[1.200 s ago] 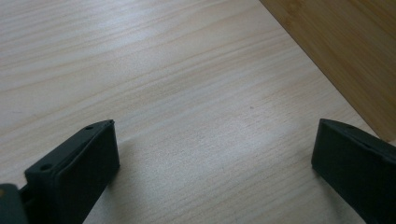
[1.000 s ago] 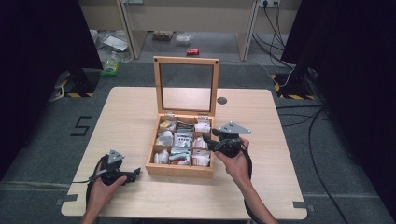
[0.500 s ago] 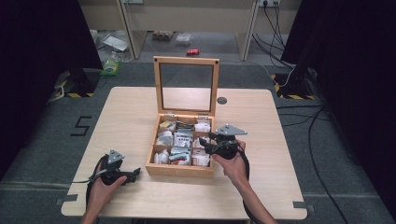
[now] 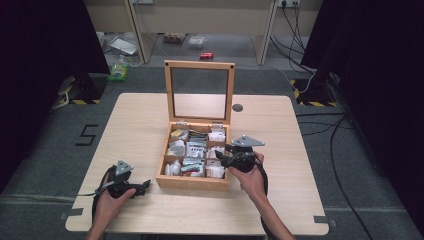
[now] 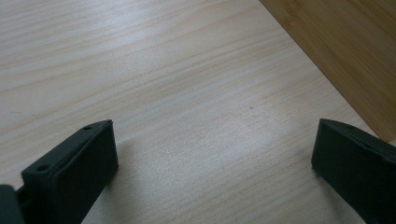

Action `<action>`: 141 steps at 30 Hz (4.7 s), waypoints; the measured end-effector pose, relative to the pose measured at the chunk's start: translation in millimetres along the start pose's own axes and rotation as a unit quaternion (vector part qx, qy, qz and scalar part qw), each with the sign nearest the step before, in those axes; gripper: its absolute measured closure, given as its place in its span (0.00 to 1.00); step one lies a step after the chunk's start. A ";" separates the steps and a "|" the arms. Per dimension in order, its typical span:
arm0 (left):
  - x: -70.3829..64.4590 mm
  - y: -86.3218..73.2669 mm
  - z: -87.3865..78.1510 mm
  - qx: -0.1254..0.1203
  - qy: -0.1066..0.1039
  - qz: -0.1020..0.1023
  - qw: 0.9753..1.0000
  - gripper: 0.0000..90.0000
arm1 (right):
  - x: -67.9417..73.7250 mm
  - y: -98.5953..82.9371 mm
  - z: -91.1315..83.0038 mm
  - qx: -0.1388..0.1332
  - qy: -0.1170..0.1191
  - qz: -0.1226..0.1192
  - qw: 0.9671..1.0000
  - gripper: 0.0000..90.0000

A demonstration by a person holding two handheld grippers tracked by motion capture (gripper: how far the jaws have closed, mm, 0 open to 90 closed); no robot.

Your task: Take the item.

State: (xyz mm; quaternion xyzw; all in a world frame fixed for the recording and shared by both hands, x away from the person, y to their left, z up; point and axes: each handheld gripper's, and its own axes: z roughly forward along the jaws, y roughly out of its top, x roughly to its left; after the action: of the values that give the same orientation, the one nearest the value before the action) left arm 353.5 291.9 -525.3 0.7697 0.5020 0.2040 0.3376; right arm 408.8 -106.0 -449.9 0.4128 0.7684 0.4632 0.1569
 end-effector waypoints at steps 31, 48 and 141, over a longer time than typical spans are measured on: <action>0.0 0.6 0.7 0.000 -0.001 0.001 1.000 0.00 | 4.2 -1.1 15.9 0.024 -0.006 -0.036 0.999 0.62; 0.0 0.6 0.7 0.000 -0.001 0.001 1.000 0.00 | 3.0 -0.2 31.4 0.036 -0.017 -0.052 0.998 0.82; -0.1 0.6 0.7 -0.001 -0.001 0.001 1.000 0.00 | -65.6 4.8 -64.1 -0.071 -0.072 0.009 0.995 1.00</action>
State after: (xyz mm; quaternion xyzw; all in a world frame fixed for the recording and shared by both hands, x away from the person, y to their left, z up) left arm 354.3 291.5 -525.4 0.7698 0.5011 0.2040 0.3387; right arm 411.2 -193.4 -421.7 0.4391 0.7168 0.4873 0.2365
